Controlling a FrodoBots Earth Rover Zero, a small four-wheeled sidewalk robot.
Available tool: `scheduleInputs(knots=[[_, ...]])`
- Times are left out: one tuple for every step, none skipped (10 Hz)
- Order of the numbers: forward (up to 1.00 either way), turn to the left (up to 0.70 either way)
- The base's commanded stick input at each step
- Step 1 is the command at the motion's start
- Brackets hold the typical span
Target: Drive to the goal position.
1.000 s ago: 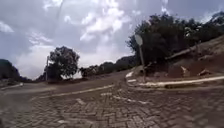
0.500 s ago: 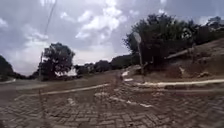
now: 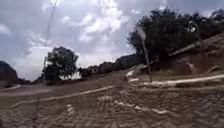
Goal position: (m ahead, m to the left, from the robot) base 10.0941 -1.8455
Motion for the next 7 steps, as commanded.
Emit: scheduleInputs(knots=[[0.7, 0.06], [0.7, 0.27], [0.7, 0.27], [0.7, 0.27], [0.7, 0.27], [0.7, 0.27], [0.7, 0.22]])
